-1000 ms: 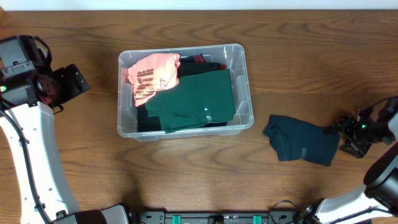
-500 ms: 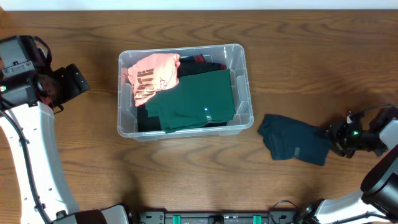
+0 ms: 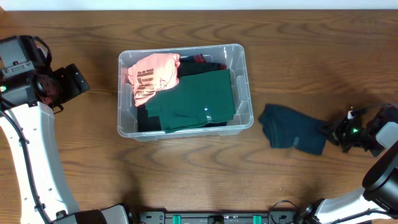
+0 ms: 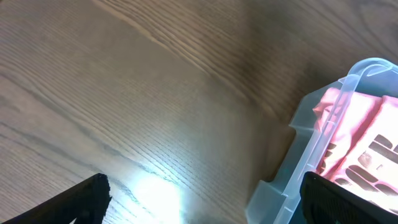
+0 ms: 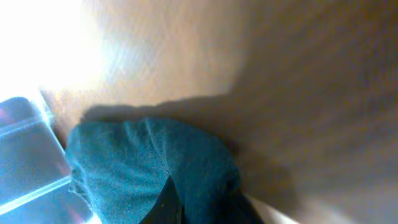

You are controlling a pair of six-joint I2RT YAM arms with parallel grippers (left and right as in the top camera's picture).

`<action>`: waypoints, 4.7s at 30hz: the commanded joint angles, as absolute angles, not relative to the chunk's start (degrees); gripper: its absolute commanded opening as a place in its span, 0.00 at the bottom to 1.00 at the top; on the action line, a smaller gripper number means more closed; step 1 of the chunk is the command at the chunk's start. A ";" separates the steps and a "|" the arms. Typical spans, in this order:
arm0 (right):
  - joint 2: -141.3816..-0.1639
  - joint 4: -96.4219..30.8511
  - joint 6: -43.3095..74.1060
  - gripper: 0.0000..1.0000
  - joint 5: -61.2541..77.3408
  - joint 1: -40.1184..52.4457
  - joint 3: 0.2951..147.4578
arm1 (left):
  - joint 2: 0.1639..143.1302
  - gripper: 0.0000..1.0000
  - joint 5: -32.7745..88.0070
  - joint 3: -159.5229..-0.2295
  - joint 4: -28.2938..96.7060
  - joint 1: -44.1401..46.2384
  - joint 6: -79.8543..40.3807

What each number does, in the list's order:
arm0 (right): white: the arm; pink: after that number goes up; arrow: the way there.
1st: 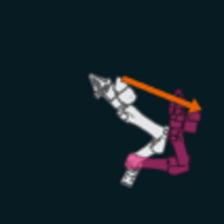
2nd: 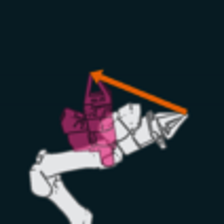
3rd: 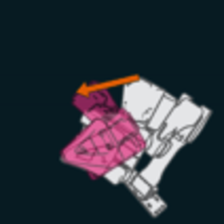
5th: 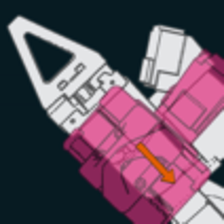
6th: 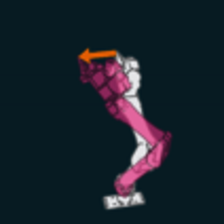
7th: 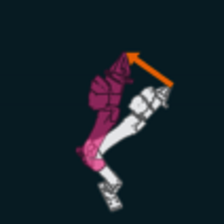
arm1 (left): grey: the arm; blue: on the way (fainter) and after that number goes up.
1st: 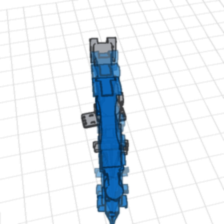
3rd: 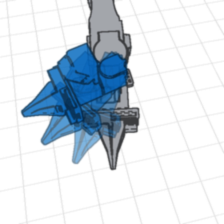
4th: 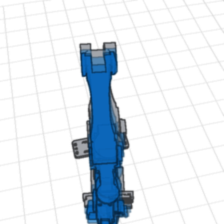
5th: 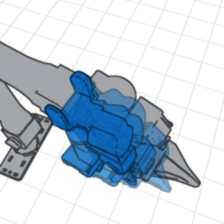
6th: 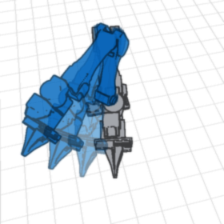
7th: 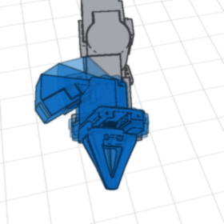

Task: Pack container
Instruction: 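Grasp the dark teal garment with the right gripper, then carry the teal garment with the right gripper into the bin, then push the teal garment down into the bin with the right gripper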

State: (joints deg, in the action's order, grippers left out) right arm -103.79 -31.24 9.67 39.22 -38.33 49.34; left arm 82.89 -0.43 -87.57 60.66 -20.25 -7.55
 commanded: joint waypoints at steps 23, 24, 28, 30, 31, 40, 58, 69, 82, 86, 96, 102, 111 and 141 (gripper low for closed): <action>-100.31 5.52 46.00 0.01 68.31 -33.12 48.80 | 83.07 0.98 -0.91 -87.50 60.82 -20.51 -8.01; -98.85 8.34 47.86 0.01 68.47 -31.88 48.80 | 83.07 0.98 -0.91 -87.50 60.84 -20.49 -8.01; -92.05 27.09 58.35 0.01 67.40 -25.65 49.15 | 83.07 0.98 -0.91 -87.50 60.84 -20.51 -8.03; -89.10 38.46 64.62 0.01 65.65 -22.17 50.00 | 83.07 0.98 -0.91 -87.50 60.84 -20.49 -8.01; -88.12 42.85 66.72 0.01 64.82 -20.69 50.59 | 83.07 0.98 -0.91 -87.50 60.82 -20.51 -8.01; -85.93 51.24 72.77 0.01 58.06 -2.55 57.43 | 83.07 0.98 -0.91 -87.50 60.84 -20.51 -8.01; -91.81 22.17 53.98 0.01 34.20 19.77 57.41 | 83.07 0.98 -0.91 -87.50 60.84 -20.51 -8.01; -98.65 17.74 42.28 0.01 23.88 17.61 57.41 | 83.07 0.98 -0.91 -87.50 60.84 -20.49 -8.01; -96.60 19.38 37.43 0.55 33.69 9.91 58.52 | 83.07 0.98 -0.91 -87.50 60.84 -20.51 -8.01; -93.43 23.09 38.46 0.56 39.20 9.72 58.52 | 83.07 0.98 -0.91 -87.50 60.82 -20.51 -8.01; -89.23 31.44 41.17 0.27 38.17 14.70 58.57 | 83.07 0.98 -0.91 -87.50 60.82 -20.51 -8.01; -93.21 31.57 41.98 0.15 28.84 21.26 58.57 | 83.07 0.98 -0.91 -87.50 60.84 -20.49 -8.01; -107.96 29.32 41.91 0.09 22.90 30.65 58.96 | 83.07 0.98 -0.91 -87.50 60.82 -20.51 -8.01; -108.53 12.97 19.90 0.03 14.74 37.23 76.44 | 83.07 0.98 -0.91 -87.50 60.84 -20.51 -8.01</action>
State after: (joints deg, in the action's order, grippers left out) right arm -102.08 13.39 19.29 15.38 35.11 77.10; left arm 82.89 -0.40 -87.57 60.69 -20.25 -7.55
